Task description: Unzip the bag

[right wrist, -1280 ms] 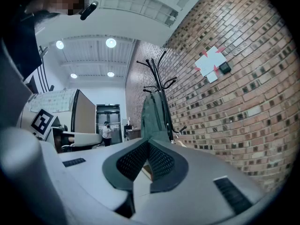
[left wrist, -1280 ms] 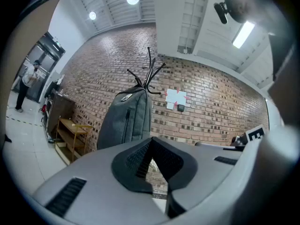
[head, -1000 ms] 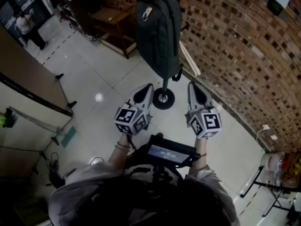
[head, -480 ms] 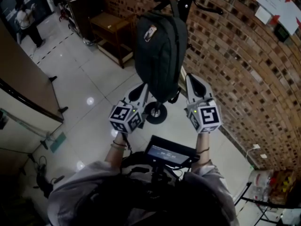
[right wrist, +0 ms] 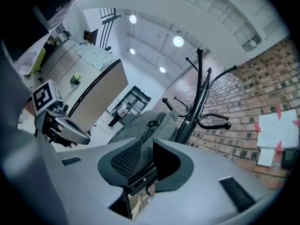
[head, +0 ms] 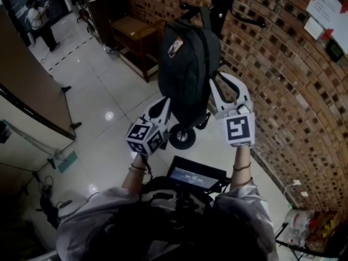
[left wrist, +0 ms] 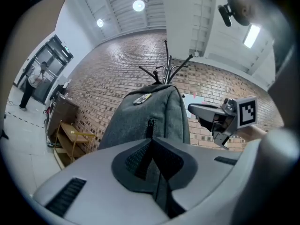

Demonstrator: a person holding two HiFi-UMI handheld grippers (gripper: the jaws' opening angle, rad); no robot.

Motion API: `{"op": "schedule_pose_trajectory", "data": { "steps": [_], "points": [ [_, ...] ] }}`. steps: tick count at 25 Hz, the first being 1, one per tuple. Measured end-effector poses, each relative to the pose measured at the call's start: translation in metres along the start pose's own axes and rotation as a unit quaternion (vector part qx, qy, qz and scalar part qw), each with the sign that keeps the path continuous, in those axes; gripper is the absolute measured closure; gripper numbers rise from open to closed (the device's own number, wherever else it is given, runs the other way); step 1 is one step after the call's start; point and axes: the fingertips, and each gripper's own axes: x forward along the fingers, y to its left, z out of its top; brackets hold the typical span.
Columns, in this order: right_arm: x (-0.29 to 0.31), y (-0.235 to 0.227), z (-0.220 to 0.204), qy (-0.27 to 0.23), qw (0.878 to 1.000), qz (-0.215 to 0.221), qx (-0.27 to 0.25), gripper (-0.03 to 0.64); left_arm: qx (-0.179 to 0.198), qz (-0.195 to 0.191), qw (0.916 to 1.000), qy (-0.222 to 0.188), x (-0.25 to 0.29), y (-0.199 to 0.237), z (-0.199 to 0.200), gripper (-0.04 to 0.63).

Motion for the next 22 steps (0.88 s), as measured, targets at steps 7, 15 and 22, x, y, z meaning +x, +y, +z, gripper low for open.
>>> {"op": "schedule_pose_trajectory", "data": {
  "steps": [7,15,22],
  "points": [
    [0.020,0.003,0.001,0.006,0.992,0.060,-0.108,0.494,-0.016,0.066,0.9975,-0.022,-0.006,-0.003,0.008,0.588],
    [0.027,0.010,0.005,-0.002,0.969,0.092,-0.231,0.495,-0.012,0.120,0.9922,-0.030,-0.015,-0.021,-0.005,0.588],
    [0.034,0.014,0.007,-0.013,0.963,0.117,-0.242,0.494,-0.012,0.153,0.9869,-0.050,-0.026,-0.010,-0.005,0.588]
  ]
}}
